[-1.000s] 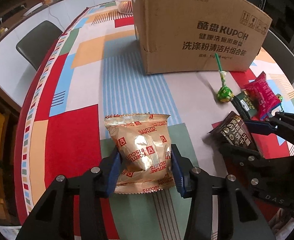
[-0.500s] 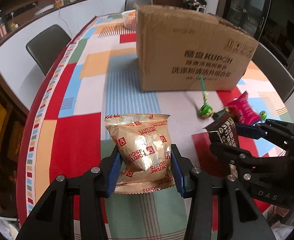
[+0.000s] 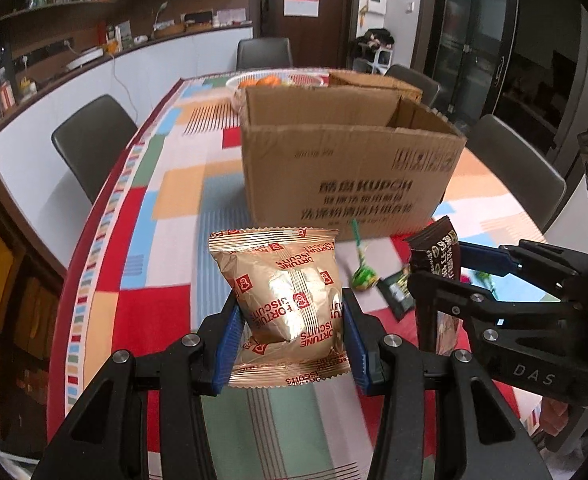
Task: Organize snacks
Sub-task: 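Carry both packs over the box and open both tools to drop them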
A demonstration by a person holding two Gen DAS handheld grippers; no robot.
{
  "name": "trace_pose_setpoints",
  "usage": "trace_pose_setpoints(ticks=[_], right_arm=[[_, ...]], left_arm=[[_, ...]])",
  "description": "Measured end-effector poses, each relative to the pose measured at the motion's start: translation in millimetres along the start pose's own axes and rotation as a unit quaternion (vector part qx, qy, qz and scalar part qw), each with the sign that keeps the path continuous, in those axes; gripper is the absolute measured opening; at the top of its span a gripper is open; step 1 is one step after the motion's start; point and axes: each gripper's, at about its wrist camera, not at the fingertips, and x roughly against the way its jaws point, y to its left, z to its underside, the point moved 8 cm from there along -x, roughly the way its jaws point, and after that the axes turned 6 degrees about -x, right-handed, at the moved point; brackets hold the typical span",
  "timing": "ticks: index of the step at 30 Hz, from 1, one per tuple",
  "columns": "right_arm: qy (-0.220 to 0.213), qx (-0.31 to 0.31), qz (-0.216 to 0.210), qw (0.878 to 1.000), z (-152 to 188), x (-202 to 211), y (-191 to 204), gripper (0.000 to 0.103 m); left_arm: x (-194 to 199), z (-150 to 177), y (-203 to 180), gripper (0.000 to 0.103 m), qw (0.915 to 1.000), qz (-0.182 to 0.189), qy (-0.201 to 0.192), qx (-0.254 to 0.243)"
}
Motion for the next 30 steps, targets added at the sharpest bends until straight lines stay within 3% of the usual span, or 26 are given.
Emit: trace_pose_setpoints(ticks=[12,30], right_arm=[[-0.061,-0.013,0.007,0.998,-34.6,33.9,-11.9,0.050],[-0.165,0.002,0.035,0.986,-125.9,83.8,-28.6,0.050]], left_arm=[[21.6,-48.5,-20.8,0.046,0.9981,0.009,-0.058,-0.018],[36.3,-145.1,-17.5,0.046,0.9913,0.001,-0.130,-0.020]])
